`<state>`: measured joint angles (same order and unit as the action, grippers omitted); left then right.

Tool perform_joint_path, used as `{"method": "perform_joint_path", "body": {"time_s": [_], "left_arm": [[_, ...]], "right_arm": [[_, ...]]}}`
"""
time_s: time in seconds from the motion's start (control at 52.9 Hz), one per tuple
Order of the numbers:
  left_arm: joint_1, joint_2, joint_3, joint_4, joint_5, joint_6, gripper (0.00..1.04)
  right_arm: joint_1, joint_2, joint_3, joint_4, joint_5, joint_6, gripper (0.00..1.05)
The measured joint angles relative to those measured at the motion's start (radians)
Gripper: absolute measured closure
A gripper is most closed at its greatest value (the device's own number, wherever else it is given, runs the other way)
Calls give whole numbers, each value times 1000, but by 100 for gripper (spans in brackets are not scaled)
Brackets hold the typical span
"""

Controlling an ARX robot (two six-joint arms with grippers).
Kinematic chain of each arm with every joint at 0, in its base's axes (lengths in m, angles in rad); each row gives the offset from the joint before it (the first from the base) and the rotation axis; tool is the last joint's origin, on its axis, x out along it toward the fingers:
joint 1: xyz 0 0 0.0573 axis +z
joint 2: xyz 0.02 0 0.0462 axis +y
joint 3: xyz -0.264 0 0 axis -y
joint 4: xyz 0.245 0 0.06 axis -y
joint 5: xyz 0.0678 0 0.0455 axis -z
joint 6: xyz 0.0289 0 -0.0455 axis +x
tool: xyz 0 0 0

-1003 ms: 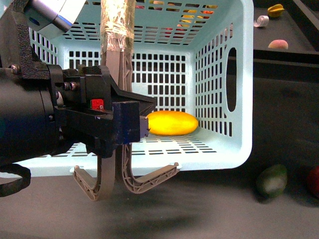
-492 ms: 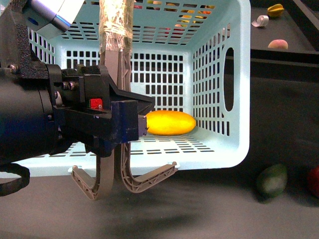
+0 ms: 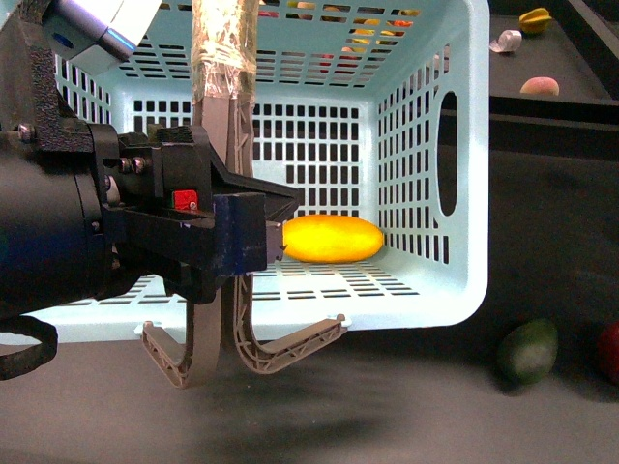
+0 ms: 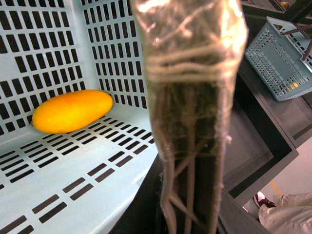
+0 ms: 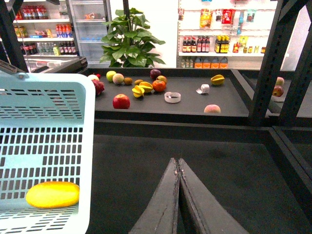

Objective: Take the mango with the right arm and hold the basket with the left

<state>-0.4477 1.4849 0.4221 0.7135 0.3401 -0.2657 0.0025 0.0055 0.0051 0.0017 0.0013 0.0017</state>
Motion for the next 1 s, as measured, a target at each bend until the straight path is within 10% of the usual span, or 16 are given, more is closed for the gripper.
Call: {"method": "perform_joint_path", "body": {"time_s": [0.378, 0.7, 1.003], "left_arm": [[0, 0, 0, 0, 0, 0, 94], [0, 73, -6, 170, -5, 18, 94], [83, 282, 257, 227, -278, -193, 94]], "right_arm": [[0, 0, 0, 0, 0, -1, 102], [0, 0, 0, 0, 0, -2, 49], [0, -2, 0, 0, -2, -1, 6]]}}
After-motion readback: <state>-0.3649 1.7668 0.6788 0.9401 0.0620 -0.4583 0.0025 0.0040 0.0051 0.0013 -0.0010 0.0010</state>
